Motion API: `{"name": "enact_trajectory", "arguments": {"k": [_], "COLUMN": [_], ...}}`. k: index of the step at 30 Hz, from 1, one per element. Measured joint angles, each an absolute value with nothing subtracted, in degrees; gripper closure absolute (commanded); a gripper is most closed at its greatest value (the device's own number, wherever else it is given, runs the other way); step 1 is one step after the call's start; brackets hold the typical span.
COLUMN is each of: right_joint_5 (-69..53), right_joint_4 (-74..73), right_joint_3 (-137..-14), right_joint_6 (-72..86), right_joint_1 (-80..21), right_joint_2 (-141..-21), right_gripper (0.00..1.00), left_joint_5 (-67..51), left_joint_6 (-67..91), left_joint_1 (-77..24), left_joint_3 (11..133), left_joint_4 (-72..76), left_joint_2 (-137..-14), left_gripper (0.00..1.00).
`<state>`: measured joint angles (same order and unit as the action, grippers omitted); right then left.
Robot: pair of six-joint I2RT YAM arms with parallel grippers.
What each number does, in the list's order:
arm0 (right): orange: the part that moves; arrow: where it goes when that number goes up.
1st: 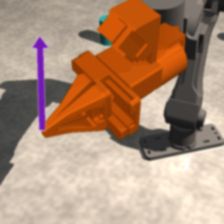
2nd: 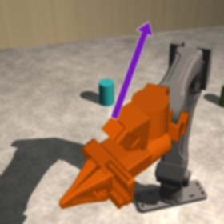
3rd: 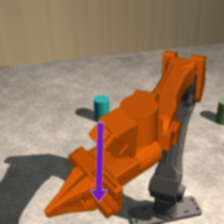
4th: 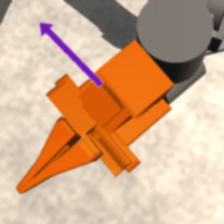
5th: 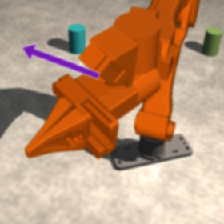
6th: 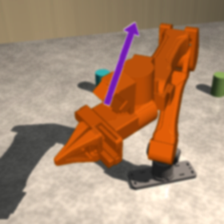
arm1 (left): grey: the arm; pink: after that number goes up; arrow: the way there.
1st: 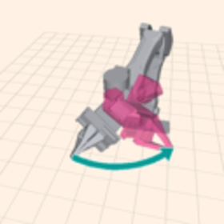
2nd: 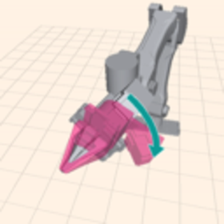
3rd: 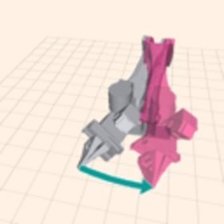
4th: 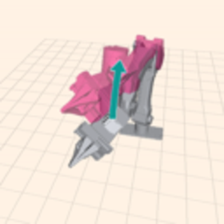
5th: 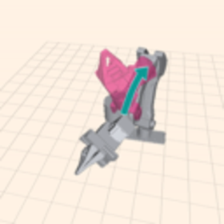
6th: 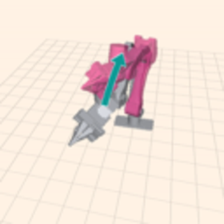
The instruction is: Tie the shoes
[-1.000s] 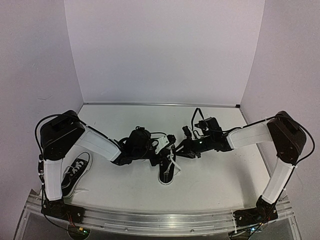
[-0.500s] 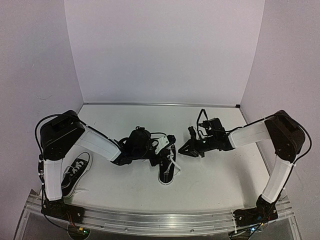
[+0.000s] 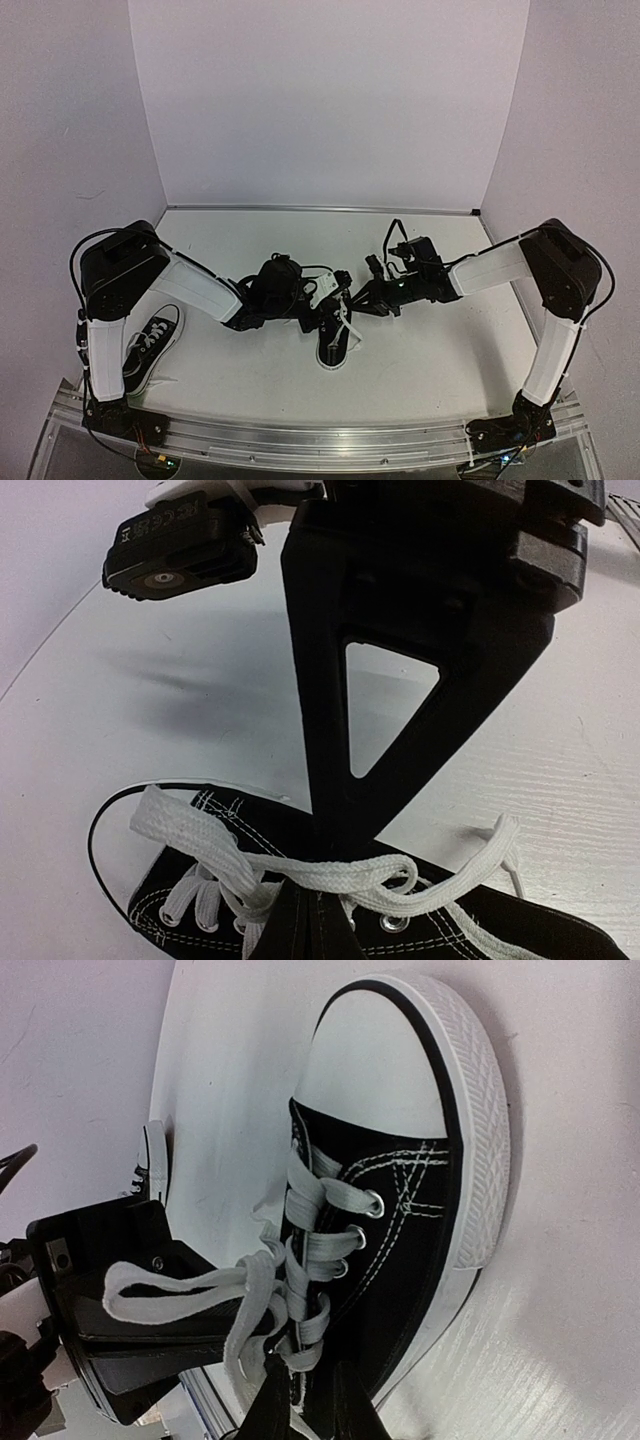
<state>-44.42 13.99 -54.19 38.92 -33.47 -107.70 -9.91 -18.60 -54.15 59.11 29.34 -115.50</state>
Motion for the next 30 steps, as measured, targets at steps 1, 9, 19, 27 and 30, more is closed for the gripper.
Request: {"name": "enact_trajectory", "arguments": {"k": [1, 9, 19, 27, 30], "right_joint_5": [-44.55, -45.73, -45.95, -46.01, -46.03], "right_joint_4": [14.09, 14.80, 16.15, 16.70, 16.73], "right_joint_3": [-54.37, -54.87, -54.89, -55.17, -55.66], "right_joint_6": [39.01, 39.57, 40.78, 41.17, 41.41], "right_joint_1": [-33.59, -34.52, -35.29, -35.43, -35.45], "right_joint_2": [-107.89, -108.33, -108.36, -109.24, -110.17], "right_gripper": [0.84, 0.82, 0.79, 0.81, 0.86], "left_joint_5": [-9.91, -9.91, -9.91, -9.89, -9.85], "left_joint_6": [-18.61, -19.07, -19.51, -19.51, -19.52], "left_joint_1": [-54.15, -54.15, -54.15, -54.10, -54.01], "left_joint_3": [59.11, 59.11, 59.11, 59.11, 59.11], "left_joint_4": [29.29, 28.99, 28.99, 28.45, 27.73], "left_joint_2": [-115.50, -115.57, -115.59, -115.59, -115.59], "left_gripper": [1.00, 1.00, 1.00, 1.00, 1.00]}}
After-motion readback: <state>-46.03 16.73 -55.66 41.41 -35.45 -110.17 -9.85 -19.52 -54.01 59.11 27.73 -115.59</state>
